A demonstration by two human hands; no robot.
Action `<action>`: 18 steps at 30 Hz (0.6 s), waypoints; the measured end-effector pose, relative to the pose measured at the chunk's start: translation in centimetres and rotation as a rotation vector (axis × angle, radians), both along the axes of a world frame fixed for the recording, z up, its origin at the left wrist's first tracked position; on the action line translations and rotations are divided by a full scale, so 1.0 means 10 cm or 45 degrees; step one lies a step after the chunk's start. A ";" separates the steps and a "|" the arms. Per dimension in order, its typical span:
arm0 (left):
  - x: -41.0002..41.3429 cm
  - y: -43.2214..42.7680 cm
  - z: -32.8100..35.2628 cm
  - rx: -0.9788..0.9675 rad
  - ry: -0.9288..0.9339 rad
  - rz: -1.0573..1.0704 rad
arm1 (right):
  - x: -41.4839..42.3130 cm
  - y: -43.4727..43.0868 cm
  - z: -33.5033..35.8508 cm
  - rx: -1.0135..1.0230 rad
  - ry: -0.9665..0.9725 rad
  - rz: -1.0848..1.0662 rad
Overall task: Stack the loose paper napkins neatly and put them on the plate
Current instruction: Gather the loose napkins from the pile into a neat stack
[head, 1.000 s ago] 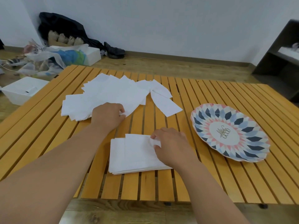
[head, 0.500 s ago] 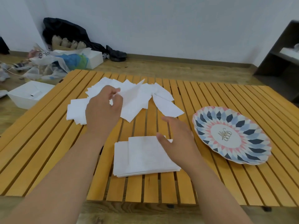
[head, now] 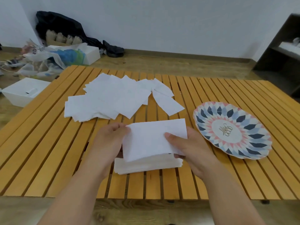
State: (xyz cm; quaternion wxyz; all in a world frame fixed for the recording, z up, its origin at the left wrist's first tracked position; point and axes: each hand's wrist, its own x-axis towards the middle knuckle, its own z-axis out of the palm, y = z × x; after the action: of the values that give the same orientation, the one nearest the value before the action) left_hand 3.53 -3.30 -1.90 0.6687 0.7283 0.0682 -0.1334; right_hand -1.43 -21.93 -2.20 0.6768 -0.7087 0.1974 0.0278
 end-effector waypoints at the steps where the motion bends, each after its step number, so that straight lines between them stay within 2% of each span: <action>1: 0.04 0.03 -0.05 0.163 -0.049 -0.038 | 0.04 0.00 -0.04 -0.195 0.024 -0.024; 4: 0.12 0.10 -0.21 0.556 -0.158 -0.130 | 0.11 0.01 -0.21 -0.957 0.101 0.100; 6: 0.18 0.11 -0.31 0.783 -0.221 -0.181 | 0.12 0.03 -0.27 -1.195 0.129 0.143; 11: 0.28 0.15 -0.37 1.055 -0.312 -0.206 | 0.09 0.07 -0.28 -1.412 0.189 0.216; 15: 0.35 0.22 -0.33 1.180 -0.366 -0.134 | 0.08 0.07 -0.25 -1.432 0.266 0.180; 18: 0.44 0.17 -0.28 1.244 -0.500 -0.023 | 0.07 0.06 -0.23 -1.372 0.296 0.121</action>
State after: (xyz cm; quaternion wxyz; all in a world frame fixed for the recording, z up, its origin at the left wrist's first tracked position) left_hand 7.89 -1.64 -4.71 0.2503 0.9670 -0.0103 0.0472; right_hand -0.69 -21.33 -4.47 0.1903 -0.9551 0.2248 0.0315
